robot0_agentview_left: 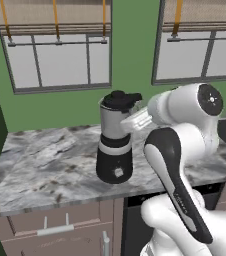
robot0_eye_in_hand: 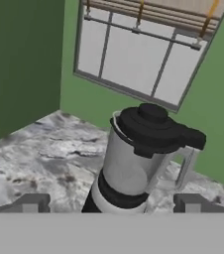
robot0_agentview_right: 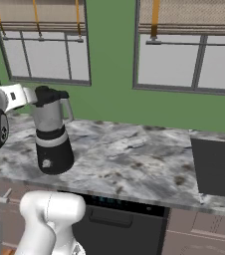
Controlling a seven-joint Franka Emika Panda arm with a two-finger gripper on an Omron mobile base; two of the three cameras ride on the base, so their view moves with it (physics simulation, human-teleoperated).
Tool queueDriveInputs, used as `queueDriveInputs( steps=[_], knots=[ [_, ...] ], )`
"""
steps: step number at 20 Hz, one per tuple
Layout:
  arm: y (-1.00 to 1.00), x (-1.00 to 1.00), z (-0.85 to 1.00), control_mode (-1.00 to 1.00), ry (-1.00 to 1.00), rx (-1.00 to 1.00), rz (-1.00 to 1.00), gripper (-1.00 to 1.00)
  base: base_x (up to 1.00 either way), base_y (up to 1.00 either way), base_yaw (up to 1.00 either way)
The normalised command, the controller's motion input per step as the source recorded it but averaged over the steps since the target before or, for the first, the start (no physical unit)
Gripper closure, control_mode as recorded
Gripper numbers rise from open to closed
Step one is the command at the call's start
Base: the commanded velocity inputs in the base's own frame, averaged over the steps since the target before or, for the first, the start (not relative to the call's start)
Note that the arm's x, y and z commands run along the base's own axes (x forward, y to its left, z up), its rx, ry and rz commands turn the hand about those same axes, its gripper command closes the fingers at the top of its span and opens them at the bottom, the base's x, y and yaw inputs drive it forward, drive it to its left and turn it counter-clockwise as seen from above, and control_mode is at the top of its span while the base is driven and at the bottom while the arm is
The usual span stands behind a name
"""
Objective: Close the lid blender by securely placing the lid on top.
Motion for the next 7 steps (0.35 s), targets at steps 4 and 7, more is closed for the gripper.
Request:
queueDriveInputs(
  steps=[4, 7],
  knots=[
    [-0.04, -0.16, -0.01, -1.0, 0.0, 0.0, -0.02, -1.0, 0.0, 0.0, 0.0],
    [0.0, 0.0, 0.0, -1.0, 0.0, 0.0, 0.0, -1.0, 0.0, 0.0, 0.0]
  ],
)
